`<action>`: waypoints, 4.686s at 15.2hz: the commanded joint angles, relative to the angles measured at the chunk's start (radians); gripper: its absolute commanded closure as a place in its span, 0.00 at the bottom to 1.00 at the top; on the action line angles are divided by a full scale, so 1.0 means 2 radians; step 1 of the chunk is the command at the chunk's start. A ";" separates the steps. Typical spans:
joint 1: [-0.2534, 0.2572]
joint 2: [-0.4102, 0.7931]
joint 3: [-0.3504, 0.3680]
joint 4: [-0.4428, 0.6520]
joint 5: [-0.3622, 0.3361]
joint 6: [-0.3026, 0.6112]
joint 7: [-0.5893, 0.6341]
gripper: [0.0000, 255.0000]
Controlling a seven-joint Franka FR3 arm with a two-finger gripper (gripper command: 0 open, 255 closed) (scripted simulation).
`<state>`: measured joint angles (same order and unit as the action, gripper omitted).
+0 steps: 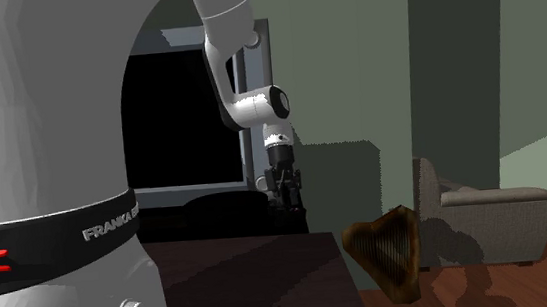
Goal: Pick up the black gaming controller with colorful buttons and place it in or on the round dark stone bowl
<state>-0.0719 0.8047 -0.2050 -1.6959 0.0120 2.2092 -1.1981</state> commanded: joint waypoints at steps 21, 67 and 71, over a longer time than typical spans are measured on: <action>0.007 -0.071 -0.010 -0.018 -0.010 -0.052 -0.002 1.00; 0.089 -0.333 0.006 -0.350 -0.050 0.011 0.110 1.00; 0.088 -0.308 0.007 -0.352 -0.046 0.038 0.109 1.00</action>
<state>0.1030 0.1657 -0.1947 -2.3955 -0.0847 2.2650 -0.9818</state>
